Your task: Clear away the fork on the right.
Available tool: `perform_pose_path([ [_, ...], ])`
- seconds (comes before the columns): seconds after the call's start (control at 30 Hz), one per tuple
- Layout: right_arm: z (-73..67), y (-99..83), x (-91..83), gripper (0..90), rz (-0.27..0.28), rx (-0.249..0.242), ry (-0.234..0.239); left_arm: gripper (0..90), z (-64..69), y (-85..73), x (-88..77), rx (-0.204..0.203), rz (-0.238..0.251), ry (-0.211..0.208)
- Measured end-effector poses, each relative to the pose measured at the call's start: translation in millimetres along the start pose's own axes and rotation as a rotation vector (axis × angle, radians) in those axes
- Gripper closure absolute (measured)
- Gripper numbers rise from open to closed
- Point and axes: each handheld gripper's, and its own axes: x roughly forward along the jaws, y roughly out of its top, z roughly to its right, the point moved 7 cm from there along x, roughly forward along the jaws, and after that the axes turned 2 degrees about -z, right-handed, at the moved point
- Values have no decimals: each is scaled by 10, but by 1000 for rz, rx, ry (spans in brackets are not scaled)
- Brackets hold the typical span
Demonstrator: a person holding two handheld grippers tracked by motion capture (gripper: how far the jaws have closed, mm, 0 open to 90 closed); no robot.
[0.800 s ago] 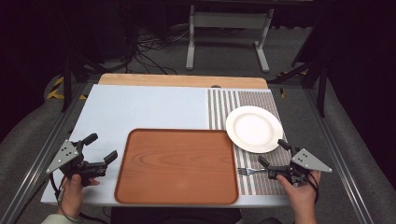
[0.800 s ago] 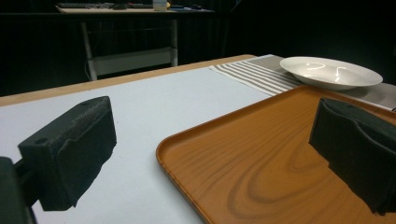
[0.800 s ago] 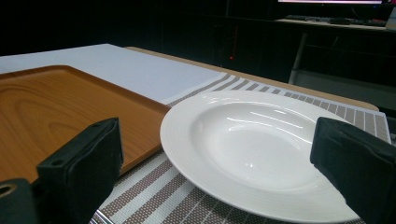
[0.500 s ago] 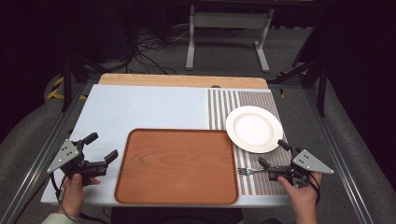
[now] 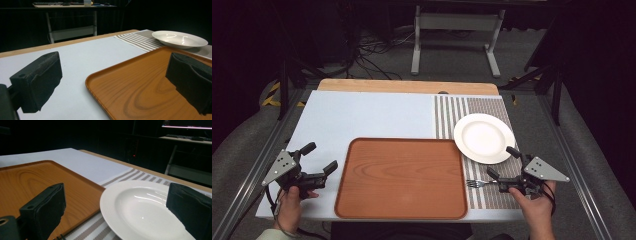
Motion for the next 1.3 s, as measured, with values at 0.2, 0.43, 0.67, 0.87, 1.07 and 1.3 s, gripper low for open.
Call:
perform_pose_path([
  [0.2,-37,162,45,33,-11,-29,42,13,5,9,-5,0,4,2],
  [0.43,-5,189,102,27,-101,-55,84,13,3,5,-7,0,0,5],
  [0.67,-35,234,110,47,-236,-156,104,13,5,9,-11,5,-2,6],
  [0.87,-33,265,134,48,-344,-215,134,13,7,11,-12,5,0,7],
  [1.07,-25,288,180,57,-438,-274,163,13,6,11,-10,5,0,11],
  [1.3,-49,284,262,68,-510,-332,169,13,1,7,-7,3,-3,11],
])
